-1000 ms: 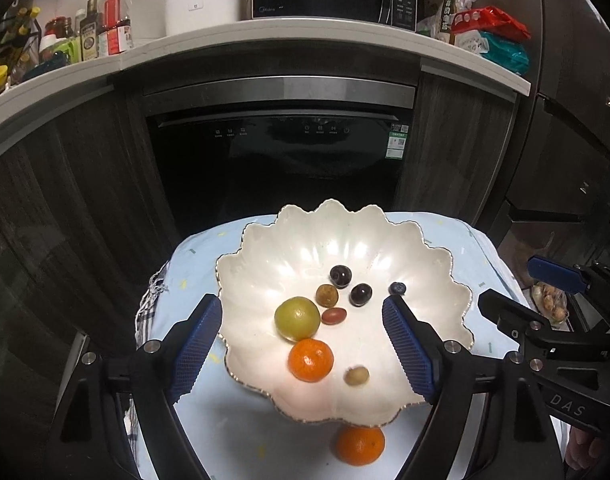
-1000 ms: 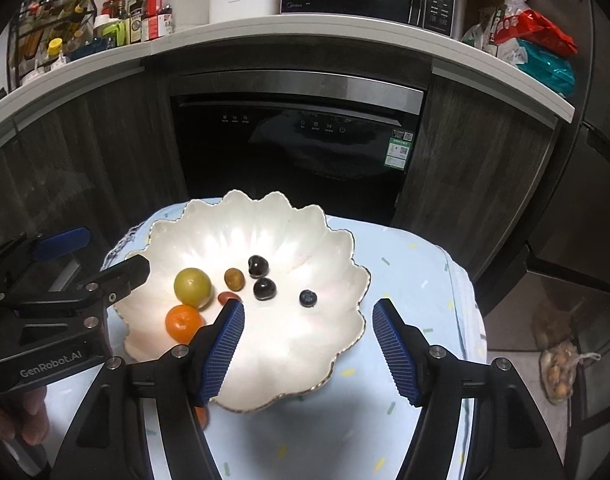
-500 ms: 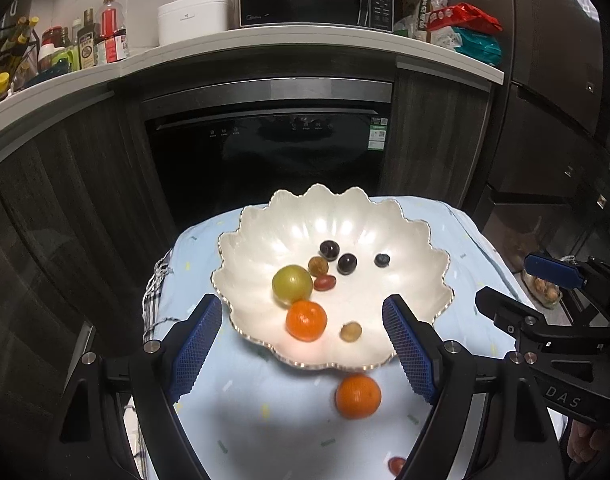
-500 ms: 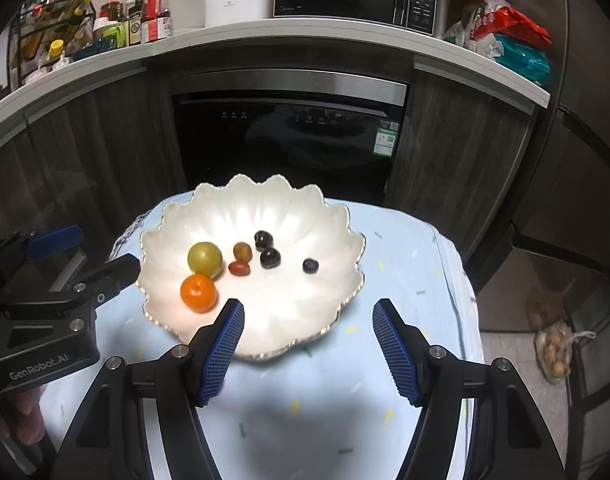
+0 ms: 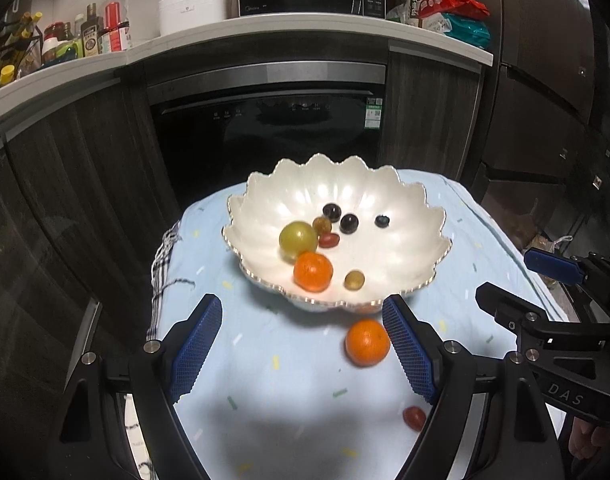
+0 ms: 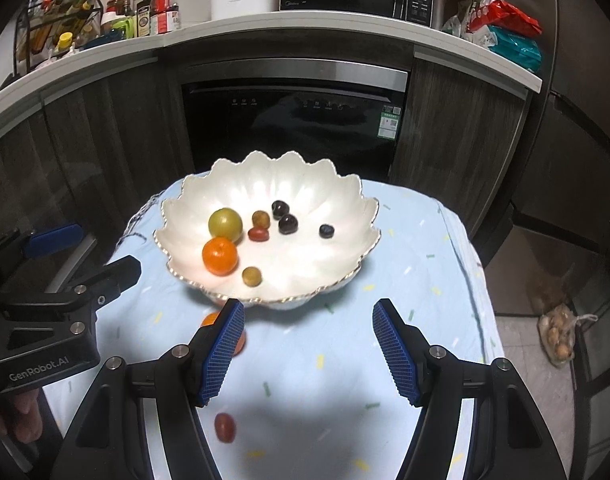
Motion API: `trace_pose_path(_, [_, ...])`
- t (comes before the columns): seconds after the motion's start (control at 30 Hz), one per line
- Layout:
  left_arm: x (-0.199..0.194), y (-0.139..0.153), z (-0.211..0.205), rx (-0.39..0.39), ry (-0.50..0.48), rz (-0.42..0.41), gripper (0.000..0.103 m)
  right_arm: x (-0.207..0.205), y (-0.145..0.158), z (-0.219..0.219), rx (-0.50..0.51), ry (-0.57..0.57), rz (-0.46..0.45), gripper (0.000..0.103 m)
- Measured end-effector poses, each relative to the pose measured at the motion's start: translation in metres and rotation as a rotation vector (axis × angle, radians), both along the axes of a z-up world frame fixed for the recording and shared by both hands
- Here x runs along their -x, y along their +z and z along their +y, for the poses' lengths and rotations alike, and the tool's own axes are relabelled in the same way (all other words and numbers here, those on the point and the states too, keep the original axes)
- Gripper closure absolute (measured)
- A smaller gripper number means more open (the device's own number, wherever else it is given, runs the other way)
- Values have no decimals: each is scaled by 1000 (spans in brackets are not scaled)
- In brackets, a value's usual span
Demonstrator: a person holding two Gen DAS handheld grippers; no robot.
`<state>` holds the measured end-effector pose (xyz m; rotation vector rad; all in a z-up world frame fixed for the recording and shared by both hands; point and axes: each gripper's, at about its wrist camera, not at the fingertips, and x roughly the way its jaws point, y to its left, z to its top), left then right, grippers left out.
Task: Organize fruits
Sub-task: 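Withdraw both tools from the bowl toward the remaining fruits, then grasp the red date with the right tool while the left tool approaches the mandarin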
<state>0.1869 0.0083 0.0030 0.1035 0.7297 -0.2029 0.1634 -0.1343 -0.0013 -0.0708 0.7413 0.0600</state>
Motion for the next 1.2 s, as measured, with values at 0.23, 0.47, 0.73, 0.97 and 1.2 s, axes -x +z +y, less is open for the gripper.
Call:
trace_pose_path(0.23, [13,-17,3,-14,-10,18,21,20,-16,10,12,15,8,35])
trace_pose_path(0.47, [24,-38,8,-21,-5,50,21,33,-37,20,26,44,14,35])
trace_pose_path(0.73, [35,-58,14,-26,3,99,20,41,-59,26,28,81,55,35])
trace_pose_path(0.97, [36,-72,19,-24,9,129,20,52,-77,38,48,120,85,41])
trace_pose_path(1.2, [34,-76,20,-21,12,135,20,51,-91,45,46,147,113,56])
